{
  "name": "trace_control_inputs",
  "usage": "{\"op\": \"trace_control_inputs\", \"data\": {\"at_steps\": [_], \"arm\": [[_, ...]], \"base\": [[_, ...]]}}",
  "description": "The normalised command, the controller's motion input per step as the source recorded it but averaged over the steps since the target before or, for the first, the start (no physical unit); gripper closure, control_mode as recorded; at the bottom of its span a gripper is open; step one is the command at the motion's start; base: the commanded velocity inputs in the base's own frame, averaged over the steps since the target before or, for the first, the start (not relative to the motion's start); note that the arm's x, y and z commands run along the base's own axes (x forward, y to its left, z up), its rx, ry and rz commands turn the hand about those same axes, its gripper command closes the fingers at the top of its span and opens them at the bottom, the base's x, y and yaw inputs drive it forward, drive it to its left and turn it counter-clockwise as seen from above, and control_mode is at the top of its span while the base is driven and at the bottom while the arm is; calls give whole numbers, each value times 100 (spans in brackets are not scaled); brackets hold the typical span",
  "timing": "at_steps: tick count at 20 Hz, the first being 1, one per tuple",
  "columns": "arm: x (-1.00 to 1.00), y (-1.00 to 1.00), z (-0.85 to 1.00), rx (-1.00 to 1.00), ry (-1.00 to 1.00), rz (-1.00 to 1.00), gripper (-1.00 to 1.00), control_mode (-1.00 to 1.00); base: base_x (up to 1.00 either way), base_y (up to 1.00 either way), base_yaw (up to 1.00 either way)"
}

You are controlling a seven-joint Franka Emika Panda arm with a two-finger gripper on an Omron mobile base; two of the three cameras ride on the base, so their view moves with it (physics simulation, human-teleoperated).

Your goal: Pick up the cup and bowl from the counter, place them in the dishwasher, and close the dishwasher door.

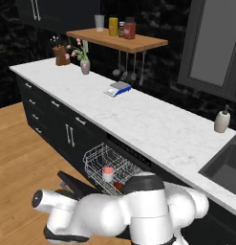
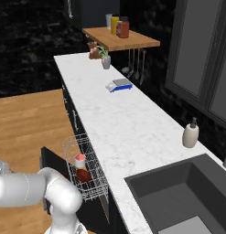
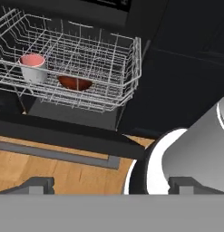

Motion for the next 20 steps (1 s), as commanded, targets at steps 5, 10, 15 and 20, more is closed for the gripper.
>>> {"op": "trace_control_inputs", "data": {"at_steps": [5, 10, 15, 20], "arm": [[39, 49, -74, -37, 2, -3, -100, -100], [61, 15, -88, -36, 5, 0, -100, -100], [56, -3, -80, -22, 7, 3, -100, -100], [60, -28, -73, -5, 30, 12, -100, -100]], "base": [[0, 0, 0], [0, 0, 0], [0, 0, 0], [0, 0, 0]]}}
